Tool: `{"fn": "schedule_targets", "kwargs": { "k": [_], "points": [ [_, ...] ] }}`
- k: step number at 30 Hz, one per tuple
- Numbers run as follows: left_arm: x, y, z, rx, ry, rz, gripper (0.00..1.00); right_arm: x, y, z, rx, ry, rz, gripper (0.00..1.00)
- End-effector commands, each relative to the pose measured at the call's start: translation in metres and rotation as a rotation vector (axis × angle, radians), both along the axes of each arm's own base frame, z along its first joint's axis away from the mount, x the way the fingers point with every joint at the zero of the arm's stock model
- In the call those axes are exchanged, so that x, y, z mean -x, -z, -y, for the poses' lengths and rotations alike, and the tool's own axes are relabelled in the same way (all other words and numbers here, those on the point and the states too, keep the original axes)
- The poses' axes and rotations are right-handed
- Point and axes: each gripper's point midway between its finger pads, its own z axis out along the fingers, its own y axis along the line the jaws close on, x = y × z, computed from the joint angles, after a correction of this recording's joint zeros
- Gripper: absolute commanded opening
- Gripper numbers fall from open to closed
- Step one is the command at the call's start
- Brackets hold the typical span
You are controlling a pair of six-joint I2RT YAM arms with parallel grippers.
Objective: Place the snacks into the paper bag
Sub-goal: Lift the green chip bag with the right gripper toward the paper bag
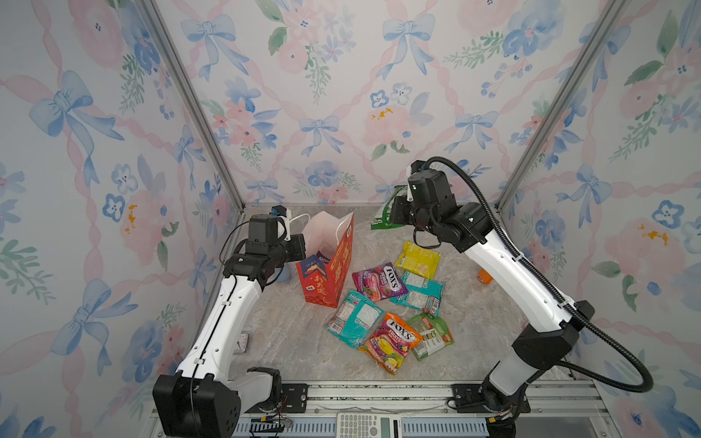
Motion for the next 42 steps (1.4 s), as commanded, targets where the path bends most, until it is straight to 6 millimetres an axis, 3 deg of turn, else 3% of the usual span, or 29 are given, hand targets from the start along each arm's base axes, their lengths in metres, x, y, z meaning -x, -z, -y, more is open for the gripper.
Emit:
{"fn": "schedule_targets", "kwargs": {
  "k": [1, 11, 20, 29, 42],
  "points": [
    [0.003, -0.005, 0.004, 0.011, 0.03, 0.023, 0.0, -0.011, -0.03, -0.018, -0.004, -0.043, 0.093, 0.0],
    [0.007, -0.002, 0.004, 0.016, 0.028, 0.019, 0.0, -0.036, -0.066, -0.068, -0.068, -0.114, 0.197, 0.0],
    [0.007, -0.001, 0.004, 0.014, 0.027, 0.015, 0.0, -0.016, -0.084, -0.112, -0.135, -0.207, 0.272, 0.0],
    [0.006, -0.002, 0.004, 0.012, 0.024, 0.018, 0.0, 0.013, -0.064, -0.134, -0.092, -0.274, 0.207, 0.0],
    [0.006, -0.003, 0.003, 0.009, 0.021, 0.022, 0.0, 0.048, -0.033, -0.143, 0.021, -0.339, 0.119, 0.0]
  ]
}}
